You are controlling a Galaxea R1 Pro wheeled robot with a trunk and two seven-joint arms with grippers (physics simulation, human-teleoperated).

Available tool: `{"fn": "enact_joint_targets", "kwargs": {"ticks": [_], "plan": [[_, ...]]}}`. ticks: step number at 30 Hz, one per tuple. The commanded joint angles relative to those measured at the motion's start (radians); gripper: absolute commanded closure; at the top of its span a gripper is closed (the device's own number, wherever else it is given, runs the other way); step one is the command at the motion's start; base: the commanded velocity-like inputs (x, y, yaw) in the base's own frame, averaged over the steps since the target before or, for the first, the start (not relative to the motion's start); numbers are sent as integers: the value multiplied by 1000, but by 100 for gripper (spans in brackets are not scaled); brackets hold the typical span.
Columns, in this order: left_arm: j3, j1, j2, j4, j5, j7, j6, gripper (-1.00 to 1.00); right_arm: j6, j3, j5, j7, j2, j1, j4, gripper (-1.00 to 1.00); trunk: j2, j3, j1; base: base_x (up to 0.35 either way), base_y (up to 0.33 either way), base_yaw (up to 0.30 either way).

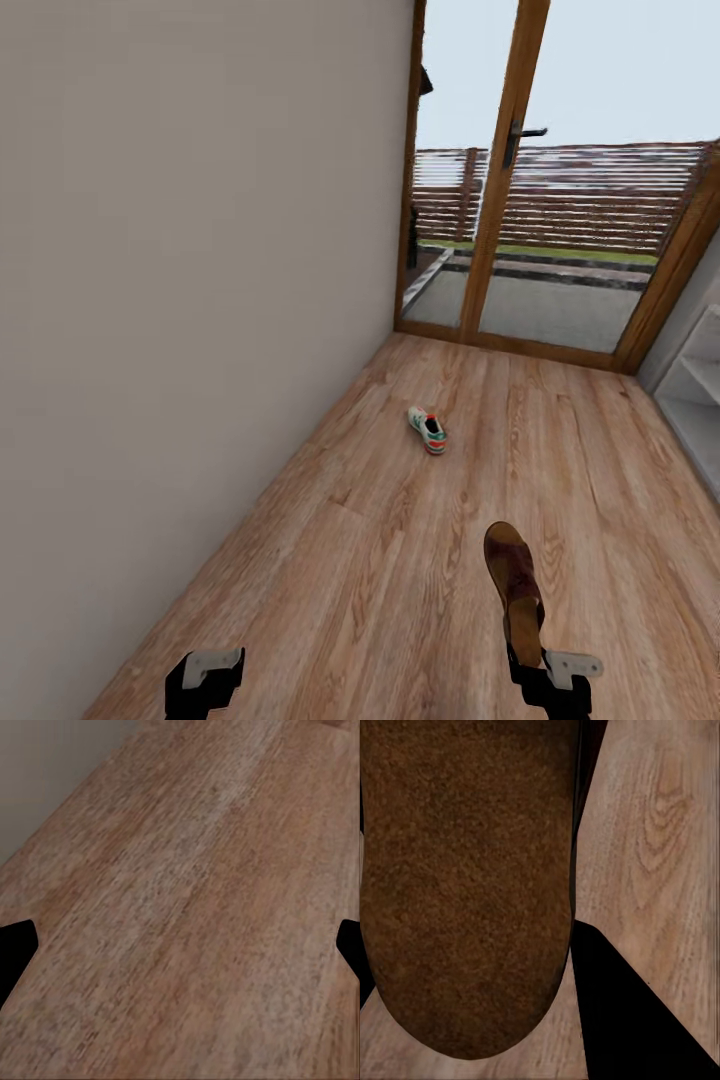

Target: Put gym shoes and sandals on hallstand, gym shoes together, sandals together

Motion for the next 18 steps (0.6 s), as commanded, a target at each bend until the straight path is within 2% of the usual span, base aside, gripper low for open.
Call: {"fn": "enact_joint_targets", "kwargs": {"ticks": [1, 4, 18], "plan": [[-5, 0, 0, 0, 8, 1, -3, -100, -3, 1, -9, 2, 0, -1, 1, 100, 0, 4, -1, 0, 0, -179], [-5, 0, -1, 0, 8, 1, -3, -100, -3, 1, -9, 2, 0, -1, 1, 100, 1, 20, -2, 0, 0, -191], [-5, 0, -1, 1, 7, 1, -3, -100, -3, 1, -10, 1, 0, -1, 1, 100, 99, 78, -56, 0, 0, -226]]}}
